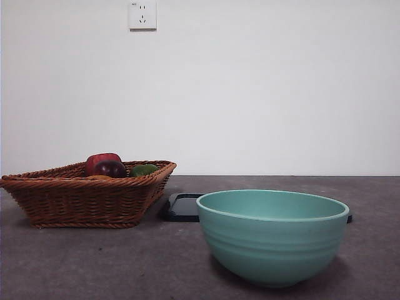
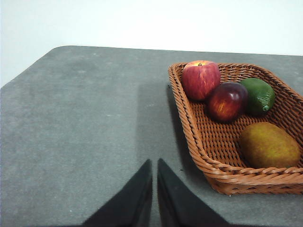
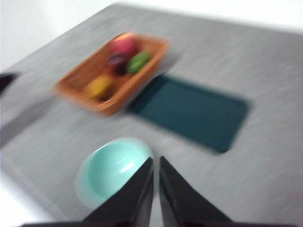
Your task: Pick up the wifruite, put it on the bowl, pick up the plate, put it on desk
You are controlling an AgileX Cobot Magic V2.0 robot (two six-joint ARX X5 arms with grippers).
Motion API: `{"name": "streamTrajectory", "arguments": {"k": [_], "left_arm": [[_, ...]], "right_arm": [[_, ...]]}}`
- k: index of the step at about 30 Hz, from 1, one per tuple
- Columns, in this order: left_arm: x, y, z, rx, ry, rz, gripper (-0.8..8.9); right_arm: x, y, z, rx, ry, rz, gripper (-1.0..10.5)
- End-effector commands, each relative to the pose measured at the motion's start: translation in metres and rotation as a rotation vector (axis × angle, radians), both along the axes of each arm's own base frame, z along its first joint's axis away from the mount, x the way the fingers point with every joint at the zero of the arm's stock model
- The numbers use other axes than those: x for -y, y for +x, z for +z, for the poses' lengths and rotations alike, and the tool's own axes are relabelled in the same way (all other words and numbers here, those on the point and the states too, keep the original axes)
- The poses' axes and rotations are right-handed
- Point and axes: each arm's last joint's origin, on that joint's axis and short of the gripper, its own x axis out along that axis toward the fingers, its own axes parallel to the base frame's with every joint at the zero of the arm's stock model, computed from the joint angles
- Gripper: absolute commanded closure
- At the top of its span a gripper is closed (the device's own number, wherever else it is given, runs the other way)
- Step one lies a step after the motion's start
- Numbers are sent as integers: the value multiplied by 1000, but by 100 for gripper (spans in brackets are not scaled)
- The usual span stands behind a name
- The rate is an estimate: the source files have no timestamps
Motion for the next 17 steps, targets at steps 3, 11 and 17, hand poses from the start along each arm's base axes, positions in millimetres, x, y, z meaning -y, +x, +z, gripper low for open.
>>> {"name": "streamTrajectory", "arguments": {"k": [3, 11, 17], "left_arm": [[0, 1, -7, -24, 2, 2, 798], [0, 1, -7, -24, 2, 2, 798], [0, 1, -7, -24, 2, 2, 798]], "right_arm": [[4, 25, -39, 307, -28, -203, 932], [13, 57, -111, 522, -2, -353, 932], [15, 69, -161, 448, -15, -433, 932]]}}
